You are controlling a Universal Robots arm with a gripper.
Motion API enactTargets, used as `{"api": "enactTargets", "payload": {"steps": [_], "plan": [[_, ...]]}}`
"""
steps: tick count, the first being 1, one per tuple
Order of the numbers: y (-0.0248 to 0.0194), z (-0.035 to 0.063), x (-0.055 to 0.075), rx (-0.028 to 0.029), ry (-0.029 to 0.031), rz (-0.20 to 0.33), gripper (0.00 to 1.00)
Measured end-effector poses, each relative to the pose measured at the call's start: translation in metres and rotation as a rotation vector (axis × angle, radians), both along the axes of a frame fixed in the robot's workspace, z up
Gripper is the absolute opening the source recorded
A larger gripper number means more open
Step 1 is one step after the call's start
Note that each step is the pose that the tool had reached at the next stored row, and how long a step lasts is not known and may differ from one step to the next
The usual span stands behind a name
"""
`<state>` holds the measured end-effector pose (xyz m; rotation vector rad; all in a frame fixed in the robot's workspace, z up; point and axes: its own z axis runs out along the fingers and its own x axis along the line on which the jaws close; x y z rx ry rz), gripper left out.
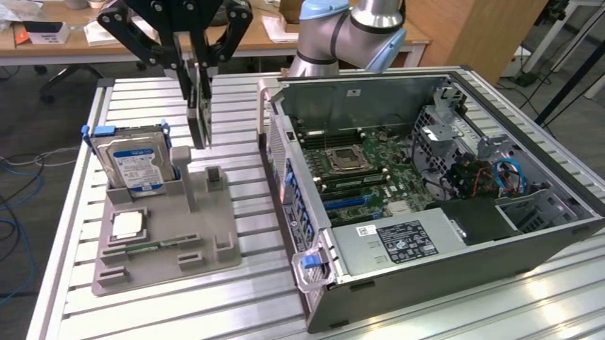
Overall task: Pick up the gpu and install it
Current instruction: 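Pick up the gpu and move the gpu toward the slot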
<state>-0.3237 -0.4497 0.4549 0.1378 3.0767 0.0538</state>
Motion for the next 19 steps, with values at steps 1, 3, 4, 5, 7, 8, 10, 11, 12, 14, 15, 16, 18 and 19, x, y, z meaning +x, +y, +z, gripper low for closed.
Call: {"api": "enactTargets", "payload": {"steps": [1, 3, 4, 5, 7, 8, 10, 11, 12, 14, 15, 16, 18, 19], "plan": [[0.0, 0.0012, 0.0, 0.0, 0.0, 0.0, 0.26], [0.0, 0.0035, 0.0, 0.0, 0.0, -0.002, 0.26], [0.0, 0.0043, 0.0, 0.0, 0.0, -0.002, 0.26], [0.0001, 0.0049, 0.0, 0.0, 0.0, -0.003, 0.26], [0.0003, 0.0055, 0.0, -0.0012, -0.0001, -0.004, 0.26], [0.0003, 0.0059, 0.0, -0.0018, 0.0, -0.004, 0.26], [0.0005, 0.0069, 0.0, -0.0027, 0.0, -0.005, 0.26], [0.0005, 0.0079, 0.0, -0.0031, 0.0, -0.005, 0.26], [0.0005, 0.0091, 0.0, -0.0031, -0.0001, -0.005, 0.26], [0.0005, 0.0128, 0.0, -0.0032, -0.0001, -0.005, 0.26], [0.0006, 0.0143, 0.0, -0.0032, 0.0, -0.005, 0.26], [0.0006, 0.0155, 0.0, -0.0032, 0.0, -0.005, 0.26], [0.0006, 0.016, 0.0, -0.0032, -0.0001, -0.005, 0.26], [0.0006, 0.016, 0.0, -0.0032, -0.0001, -0.005, 0.26]]}}
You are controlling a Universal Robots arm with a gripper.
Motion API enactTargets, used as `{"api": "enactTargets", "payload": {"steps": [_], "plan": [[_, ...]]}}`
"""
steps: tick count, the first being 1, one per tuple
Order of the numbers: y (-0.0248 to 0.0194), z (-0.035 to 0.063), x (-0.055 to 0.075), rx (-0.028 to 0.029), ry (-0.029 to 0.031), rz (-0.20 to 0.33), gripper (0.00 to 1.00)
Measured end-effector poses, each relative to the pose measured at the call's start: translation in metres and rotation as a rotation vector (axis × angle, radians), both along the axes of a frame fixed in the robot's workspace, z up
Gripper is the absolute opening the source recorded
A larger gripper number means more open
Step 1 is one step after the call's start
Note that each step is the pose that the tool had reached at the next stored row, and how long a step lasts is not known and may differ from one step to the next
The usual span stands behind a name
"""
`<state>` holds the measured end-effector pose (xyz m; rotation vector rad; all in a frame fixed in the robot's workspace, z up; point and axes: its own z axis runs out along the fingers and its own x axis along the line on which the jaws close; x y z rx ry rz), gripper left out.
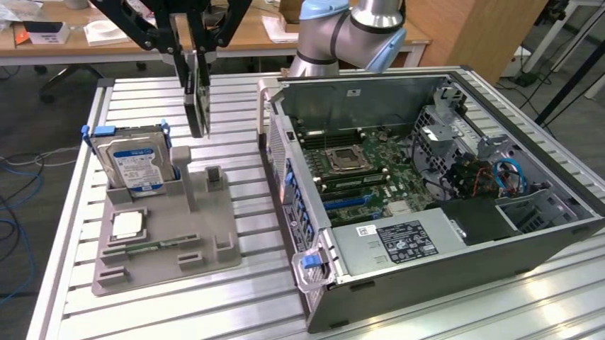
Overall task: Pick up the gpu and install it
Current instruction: 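Pick up the gpu and move the gpu toward the slot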
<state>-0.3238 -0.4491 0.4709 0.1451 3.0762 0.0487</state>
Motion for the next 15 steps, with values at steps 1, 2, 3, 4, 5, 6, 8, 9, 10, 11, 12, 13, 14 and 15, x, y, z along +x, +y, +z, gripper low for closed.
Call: {"api": "enactTargets", "payload": {"steps": [1, 2, 3, 4, 5, 6, 8, 9, 10, 11, 12, 13, 14, 15], "plan": [[0.0, 0.0, 0.0, 0.0, 0.0, 0.0, 0.26], [0.0, 0.0001, 0.0, -0.0001, 0.0001, 0.0, 0.26], [0.0, 0.0001, 0.0, -0.0001, 0.0001, 0.0, 0.26], [0.0, 0.0001, 0.0, -0.0001, 0.0, 0.0, 0.26], [0.0, 0.0001, 0.0, -0.0001, 0.0, 0.0, 0.26], [0.0, 0.0001, 0.0, -0.0001, 0.0001, 0.0, 0.26], [0.0, 0.0, 0.0, -0.0001, 0.0, 0.0, 0.26], [0.0, -0.0004, 0.0, 0.0, 0.0, 0.0, 0.26], [0.0, -0.0009, 0.0, -0.0001, -0.0001, 0.0, 0.26], [0.0, -0.0016, 0.0, -0.0001, -0.0002, 0.0, 0.26], [0.0, -0.0024, 0.0, -0.0001, -0.0005, 0.0, 0.26], [0.0, -0.0034, 0.0, -0.0001, -0.001, 0.0, 0.26], [0.0, -0.0046, 0.0, -0.0001, -0.0015, 0.0, 0.26], [0.0, -0.0056, 0.0, -0.0001, -0.0019, 0.0, 0.26]]}}
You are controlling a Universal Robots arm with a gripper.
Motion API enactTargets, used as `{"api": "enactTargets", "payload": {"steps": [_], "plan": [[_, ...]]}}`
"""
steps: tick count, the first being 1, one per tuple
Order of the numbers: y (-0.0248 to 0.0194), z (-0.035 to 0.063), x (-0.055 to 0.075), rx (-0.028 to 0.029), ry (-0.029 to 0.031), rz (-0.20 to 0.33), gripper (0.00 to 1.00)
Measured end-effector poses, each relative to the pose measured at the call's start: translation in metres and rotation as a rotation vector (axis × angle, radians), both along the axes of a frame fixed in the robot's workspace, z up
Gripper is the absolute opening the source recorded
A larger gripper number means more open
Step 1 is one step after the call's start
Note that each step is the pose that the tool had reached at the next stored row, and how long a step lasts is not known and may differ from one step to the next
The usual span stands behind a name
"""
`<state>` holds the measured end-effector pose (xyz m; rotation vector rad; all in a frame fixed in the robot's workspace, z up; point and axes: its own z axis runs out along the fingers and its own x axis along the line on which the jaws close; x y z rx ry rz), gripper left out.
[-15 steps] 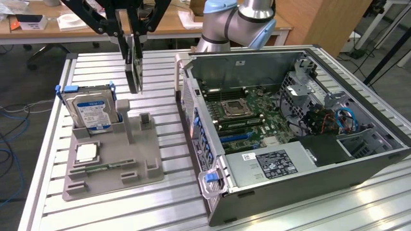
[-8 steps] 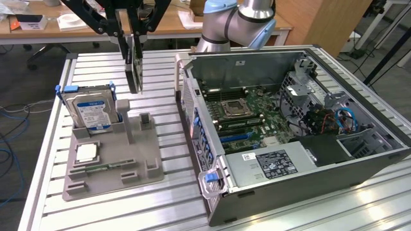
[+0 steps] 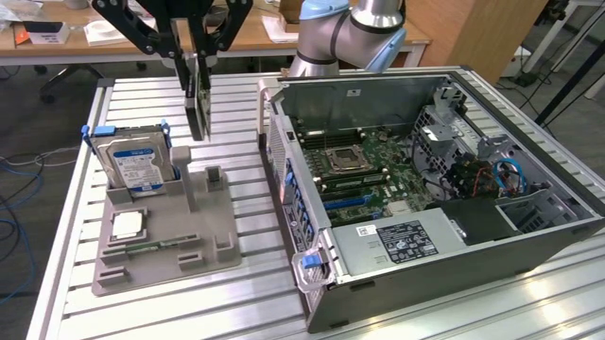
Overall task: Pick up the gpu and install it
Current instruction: 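Pick up the gpu and move the gpu toward the slot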
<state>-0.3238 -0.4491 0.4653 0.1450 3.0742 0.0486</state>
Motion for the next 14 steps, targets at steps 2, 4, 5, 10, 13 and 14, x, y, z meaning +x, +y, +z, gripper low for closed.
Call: {"api": "enactTargets", "payload": {"steps": [2, 4, 5, 10, 13, 14], "plan": [[0.0, -0.002, 0.0, 0.0, -0.0004, 0.0, 0.26], [0.0, -0.0039, 0.0, 0.0, -0.0003, 0.0, 0.26], [0.0, -0.0053, 0.0, 0.0, -0.0004, 0.0, 0.26], [0.0, -0.0129, 0.0, 0.0, -0.0004, 0.0, 0.26], [0.0, -0.0162, 0.0, -0.0001, -0.0004, 0.0, 0.26], [0.0, -0.0171, 0.0, -0.0001, -0.0004, 0.0, 0.26]]}}
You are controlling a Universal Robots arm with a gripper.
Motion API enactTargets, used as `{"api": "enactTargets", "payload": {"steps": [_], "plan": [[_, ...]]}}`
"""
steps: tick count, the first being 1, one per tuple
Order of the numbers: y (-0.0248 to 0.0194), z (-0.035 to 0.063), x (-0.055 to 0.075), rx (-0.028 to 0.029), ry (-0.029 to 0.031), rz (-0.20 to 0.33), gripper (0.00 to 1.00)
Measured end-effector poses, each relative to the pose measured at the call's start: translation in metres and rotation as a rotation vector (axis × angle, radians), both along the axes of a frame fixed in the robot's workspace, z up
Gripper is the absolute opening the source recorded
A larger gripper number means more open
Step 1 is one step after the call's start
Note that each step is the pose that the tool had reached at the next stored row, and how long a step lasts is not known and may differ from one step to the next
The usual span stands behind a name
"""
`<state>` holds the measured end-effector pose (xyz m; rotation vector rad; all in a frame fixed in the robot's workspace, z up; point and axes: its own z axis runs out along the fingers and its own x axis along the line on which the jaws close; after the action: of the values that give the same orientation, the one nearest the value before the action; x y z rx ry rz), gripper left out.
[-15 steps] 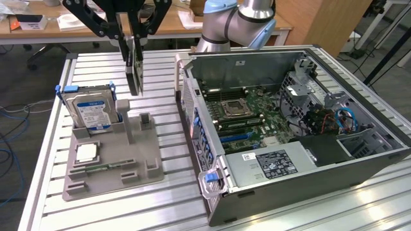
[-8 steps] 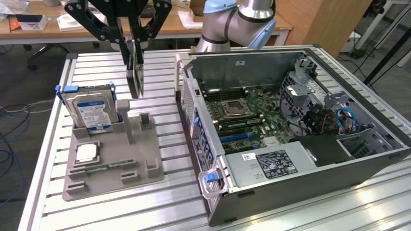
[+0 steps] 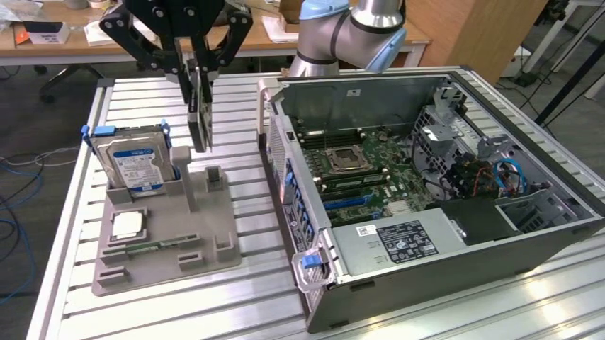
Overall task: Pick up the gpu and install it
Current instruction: 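Pick up the gpu and move the gpu toward the slot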
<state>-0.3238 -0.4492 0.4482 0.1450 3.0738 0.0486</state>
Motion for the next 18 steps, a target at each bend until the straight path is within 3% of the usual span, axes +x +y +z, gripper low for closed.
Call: {"api": "enactTargets", "payload": {"steps": [18], "plan": [[0.0, -0.0026, 0.0049, 0.0, 0.0, 0.0, 0.26]]}}
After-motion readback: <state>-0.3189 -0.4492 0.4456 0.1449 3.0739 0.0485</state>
